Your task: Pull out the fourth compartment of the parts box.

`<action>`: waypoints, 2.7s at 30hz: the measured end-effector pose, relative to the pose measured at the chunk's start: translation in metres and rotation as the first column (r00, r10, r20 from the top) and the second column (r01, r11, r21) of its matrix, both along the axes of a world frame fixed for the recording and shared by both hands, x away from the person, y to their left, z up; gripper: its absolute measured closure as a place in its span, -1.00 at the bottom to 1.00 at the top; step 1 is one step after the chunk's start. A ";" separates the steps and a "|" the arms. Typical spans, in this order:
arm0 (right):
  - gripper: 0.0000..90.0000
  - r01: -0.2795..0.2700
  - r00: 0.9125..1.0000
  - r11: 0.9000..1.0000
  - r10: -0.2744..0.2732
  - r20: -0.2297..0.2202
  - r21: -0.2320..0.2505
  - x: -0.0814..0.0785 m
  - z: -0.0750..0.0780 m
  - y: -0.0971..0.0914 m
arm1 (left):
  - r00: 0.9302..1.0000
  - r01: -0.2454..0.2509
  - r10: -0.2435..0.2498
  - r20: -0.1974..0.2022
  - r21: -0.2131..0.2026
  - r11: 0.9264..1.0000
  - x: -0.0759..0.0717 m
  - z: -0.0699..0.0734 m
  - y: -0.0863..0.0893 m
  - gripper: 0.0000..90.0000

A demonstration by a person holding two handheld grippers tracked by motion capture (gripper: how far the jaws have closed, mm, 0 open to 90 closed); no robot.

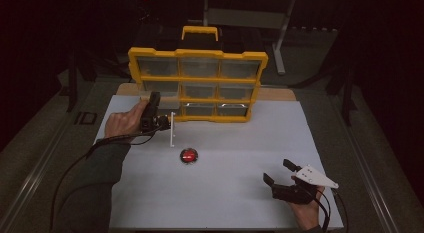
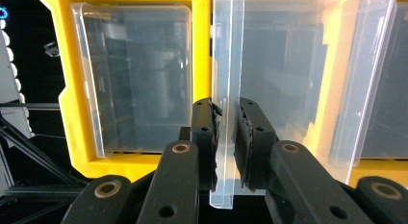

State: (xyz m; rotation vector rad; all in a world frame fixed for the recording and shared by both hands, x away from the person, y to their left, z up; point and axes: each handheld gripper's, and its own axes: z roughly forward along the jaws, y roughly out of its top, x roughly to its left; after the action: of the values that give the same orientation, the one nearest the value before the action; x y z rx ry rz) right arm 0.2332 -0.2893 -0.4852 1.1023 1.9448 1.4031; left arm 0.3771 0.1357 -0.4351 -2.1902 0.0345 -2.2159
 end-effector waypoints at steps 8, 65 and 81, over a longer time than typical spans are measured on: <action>-0.80 -0.002 1.000 1.000 0.002 0.001 -0.003 0.000 0.000 0.001 | 1.000 0.005 -0.005 0.000 0.002 1.000 -0.009 0.001 0.000 0.76; -0.80 0.003 1.000 1.000 -0.003 0.001 0.001 0.000 0.000 0.000 | 0.999 0.034 -0.035 0.022 0.016 0.999 -0.041 -0.006 0.004 0.75; -0.80 0.005 1.000 1.000 -0.005 0.000 0.003 0.000 0.000 0.000 | 0.996 0.056 -0.060 -0.061 -0.072 0.996 -0.044 -0.008 0.004 -0.34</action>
State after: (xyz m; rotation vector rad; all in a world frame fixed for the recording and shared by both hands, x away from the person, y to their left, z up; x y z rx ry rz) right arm 0.2336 -0.2893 -0.4855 1.1071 1.9394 1.4042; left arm 0.3332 0.1401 -0.4434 -2.3249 0.0223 -2.2095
